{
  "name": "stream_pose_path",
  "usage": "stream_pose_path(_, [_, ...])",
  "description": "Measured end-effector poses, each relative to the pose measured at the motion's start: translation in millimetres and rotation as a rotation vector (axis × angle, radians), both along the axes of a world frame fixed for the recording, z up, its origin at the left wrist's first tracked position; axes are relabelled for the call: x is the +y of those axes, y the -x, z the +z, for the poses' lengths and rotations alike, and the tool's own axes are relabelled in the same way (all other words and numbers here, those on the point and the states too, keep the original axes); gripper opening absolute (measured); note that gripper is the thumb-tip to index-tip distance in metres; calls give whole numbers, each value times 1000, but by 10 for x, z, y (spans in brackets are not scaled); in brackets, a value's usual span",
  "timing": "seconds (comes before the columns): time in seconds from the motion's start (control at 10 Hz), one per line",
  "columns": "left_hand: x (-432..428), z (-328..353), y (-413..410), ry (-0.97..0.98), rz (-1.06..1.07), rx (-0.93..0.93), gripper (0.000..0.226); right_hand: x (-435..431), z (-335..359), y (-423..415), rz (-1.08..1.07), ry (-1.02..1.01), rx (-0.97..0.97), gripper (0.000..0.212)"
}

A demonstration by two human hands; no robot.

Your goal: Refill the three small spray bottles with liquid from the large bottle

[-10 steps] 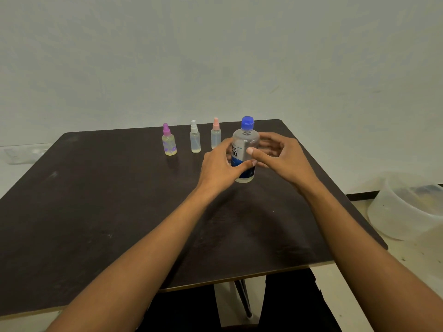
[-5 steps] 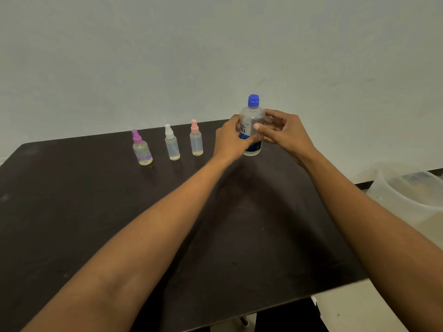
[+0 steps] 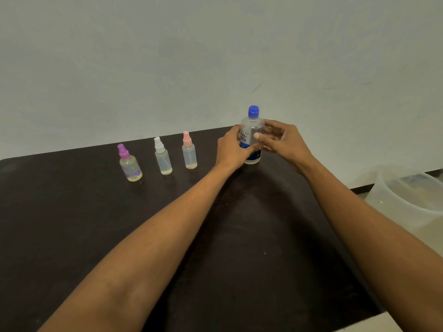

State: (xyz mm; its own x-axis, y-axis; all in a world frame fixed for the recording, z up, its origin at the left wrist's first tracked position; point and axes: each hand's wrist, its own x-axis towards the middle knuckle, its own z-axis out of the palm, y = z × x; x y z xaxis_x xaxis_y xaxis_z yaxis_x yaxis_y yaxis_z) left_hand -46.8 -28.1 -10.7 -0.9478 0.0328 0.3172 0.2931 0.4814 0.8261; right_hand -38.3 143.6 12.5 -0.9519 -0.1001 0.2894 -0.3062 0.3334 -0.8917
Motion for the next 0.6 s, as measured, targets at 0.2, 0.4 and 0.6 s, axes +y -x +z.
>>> stream_pose_path(0.2, [3,-36,-10,2,7,-4,71,2,-47,22,-2,10,-17,62])
stream_pose_path(0.4, [37,-29,-77,25,18,-45,79,3,-65,-2,-26,-50,-28,64])
stream_pose_path(0.6, [-6,85,-235,46,12,-99,107,-15,19,-130,-138,-250,18,74])
